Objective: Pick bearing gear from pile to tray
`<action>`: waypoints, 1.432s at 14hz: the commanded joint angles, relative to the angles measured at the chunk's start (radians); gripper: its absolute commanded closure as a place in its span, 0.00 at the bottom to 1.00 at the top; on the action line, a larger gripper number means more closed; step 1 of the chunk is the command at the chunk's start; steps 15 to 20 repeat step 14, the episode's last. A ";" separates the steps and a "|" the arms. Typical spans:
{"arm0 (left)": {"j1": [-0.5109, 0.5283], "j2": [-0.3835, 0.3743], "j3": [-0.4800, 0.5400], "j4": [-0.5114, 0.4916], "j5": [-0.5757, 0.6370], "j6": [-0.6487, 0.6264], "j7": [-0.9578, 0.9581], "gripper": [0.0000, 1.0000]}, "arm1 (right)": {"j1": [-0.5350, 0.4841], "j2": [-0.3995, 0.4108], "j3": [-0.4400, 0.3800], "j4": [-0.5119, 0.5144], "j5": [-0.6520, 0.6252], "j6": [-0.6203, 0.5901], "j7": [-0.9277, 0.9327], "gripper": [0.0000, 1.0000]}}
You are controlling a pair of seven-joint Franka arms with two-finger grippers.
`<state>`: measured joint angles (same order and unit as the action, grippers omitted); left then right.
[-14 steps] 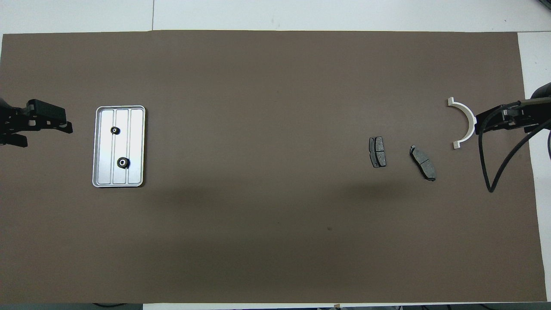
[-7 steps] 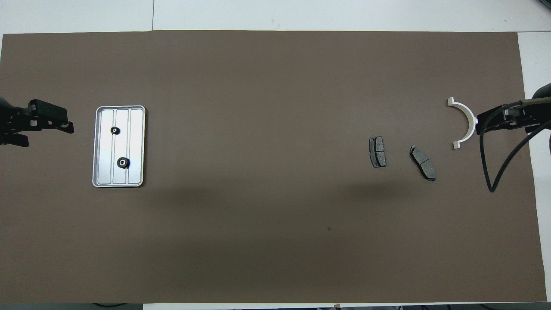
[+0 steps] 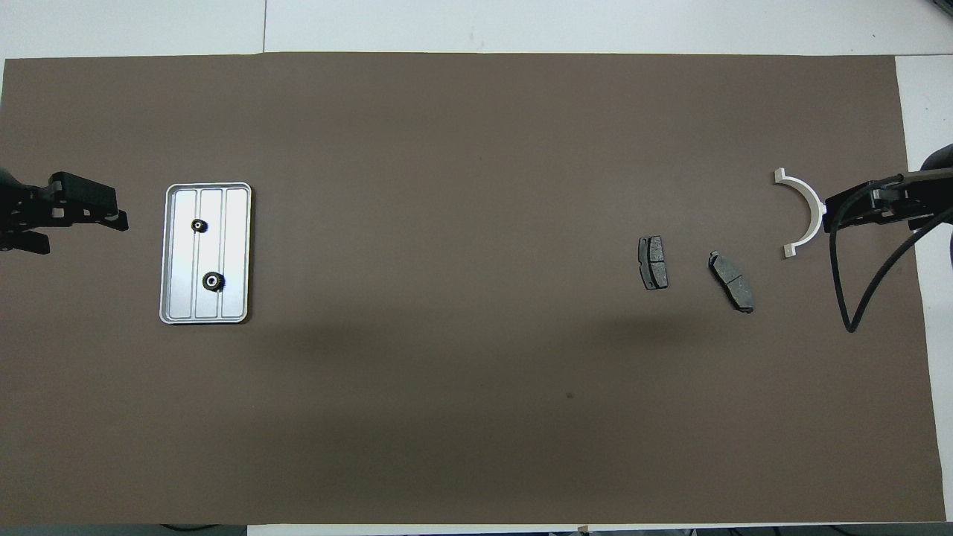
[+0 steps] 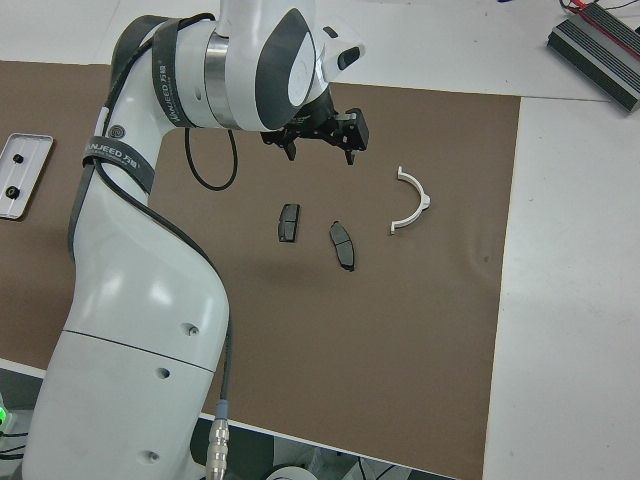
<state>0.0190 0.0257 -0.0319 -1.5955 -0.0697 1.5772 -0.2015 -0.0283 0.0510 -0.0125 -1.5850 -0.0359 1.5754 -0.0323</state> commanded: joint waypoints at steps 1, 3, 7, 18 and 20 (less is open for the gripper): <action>-0.004 -0.027 0.004 -0.026 -0.010 0.014 0.004 0.00 | -0.007 -0.023 0.003 -0.027 -0.006 0.015 -0.015 0.00; -0.005 -0.027 0.006 -0.026 -0.004 0.012 0.004 0.00 | -0.007 -0.023 0.003 -0.026 -0.006 0.014 -0.006 0.00; -0.001 -0.027 0.006 -0.018 0.031 0.018 0.004 0.00 | -0.005 -0.022 0.003 -0.023 -0.004 0.014 -0.001 0.00; -0.004 -0.027 0.006 -0.018 0.074 0.038 0.011 0.00 | -0.004 -0.022 0.003 -0.023 -0.004 0.012 -0.001 0.00; -0.004 -0.027 0.006 -0.018 0.074 0.038 0.011 0.00 | -0.004 -0.022 0.003 -0.023 -0.004 0.012 -0.001 0.00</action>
